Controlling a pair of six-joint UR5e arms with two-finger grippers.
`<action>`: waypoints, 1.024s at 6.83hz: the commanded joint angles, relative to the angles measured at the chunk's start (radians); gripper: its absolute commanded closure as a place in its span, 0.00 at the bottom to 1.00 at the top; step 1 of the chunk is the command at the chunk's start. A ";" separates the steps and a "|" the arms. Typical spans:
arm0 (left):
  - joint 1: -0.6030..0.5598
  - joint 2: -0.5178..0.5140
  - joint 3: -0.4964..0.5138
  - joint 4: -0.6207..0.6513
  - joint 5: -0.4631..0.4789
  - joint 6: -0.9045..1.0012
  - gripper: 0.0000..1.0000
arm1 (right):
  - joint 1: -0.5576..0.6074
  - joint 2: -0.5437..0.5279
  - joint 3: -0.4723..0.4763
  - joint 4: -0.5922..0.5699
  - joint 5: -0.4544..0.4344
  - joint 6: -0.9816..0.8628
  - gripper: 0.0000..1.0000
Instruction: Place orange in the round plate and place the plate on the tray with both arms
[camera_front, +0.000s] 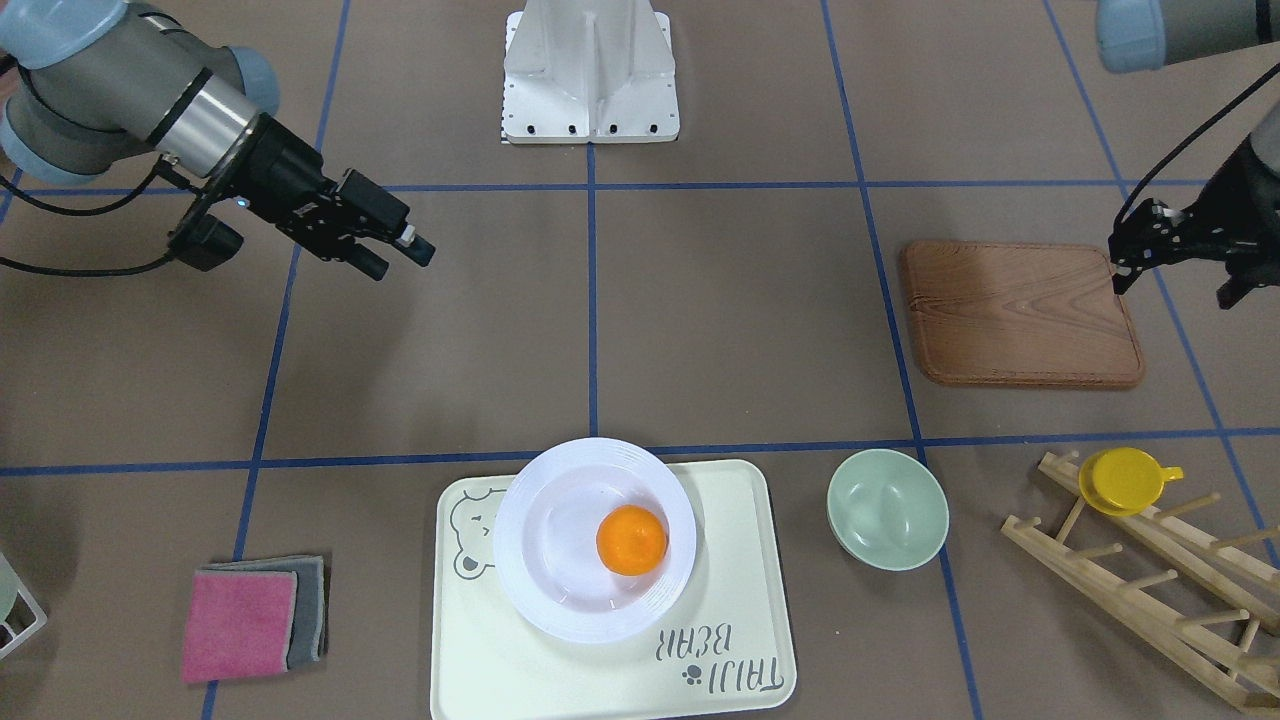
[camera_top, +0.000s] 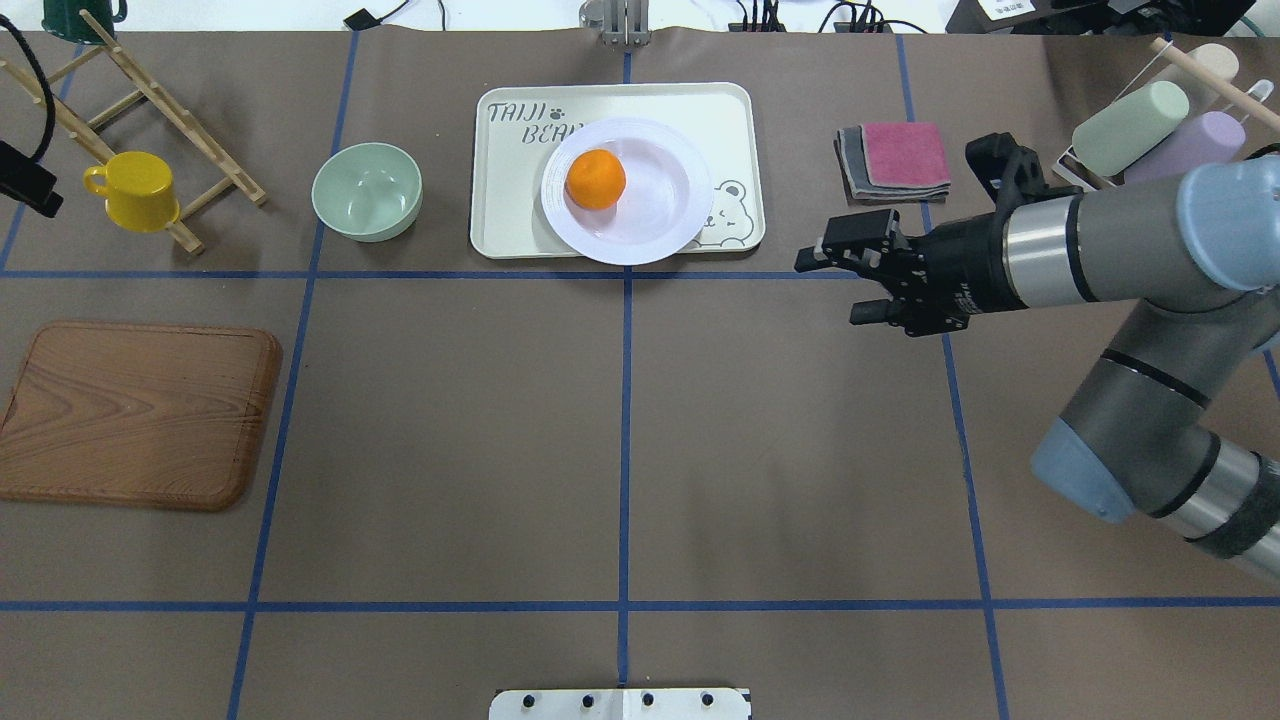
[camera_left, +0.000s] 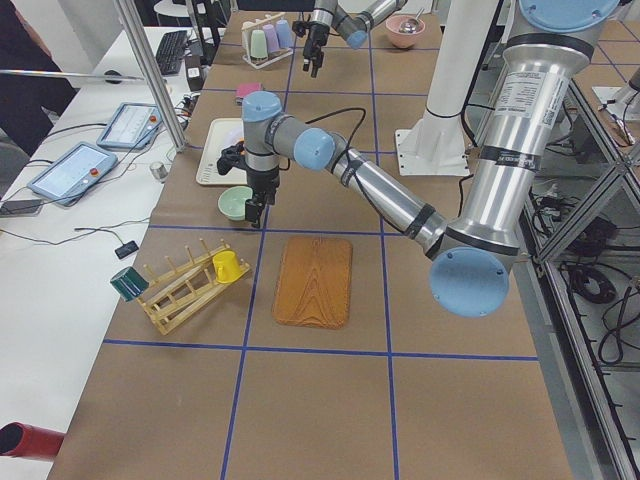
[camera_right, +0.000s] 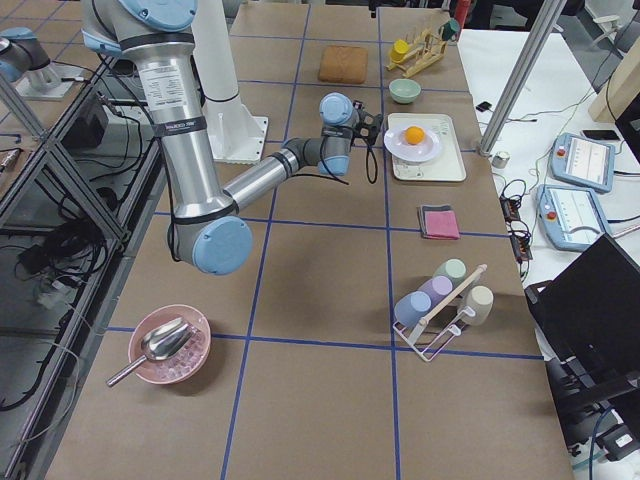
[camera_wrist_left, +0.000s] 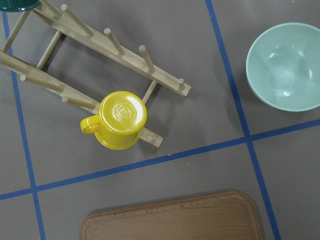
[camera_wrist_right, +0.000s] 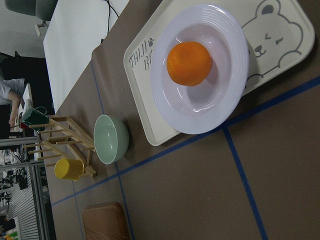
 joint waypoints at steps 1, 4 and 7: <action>-0.090 0.111 0.001 -0.005 -0.034 0.169 0.02 | 0.123 -0.159 -0.003 -0.009 0.104 -0.301 0.00; -0.103 0.322 0.052 -0.228 -0.034 0.194 0.01 | 0.257 -0.323 0.000 -0.195 0.154 -0.603 0.00; -0.107 0.418 0.237 -0.520 -0.034 0.194 0.01 | 0.439 -0.414 -0.025 -0.476 0.160 -1.217 0.00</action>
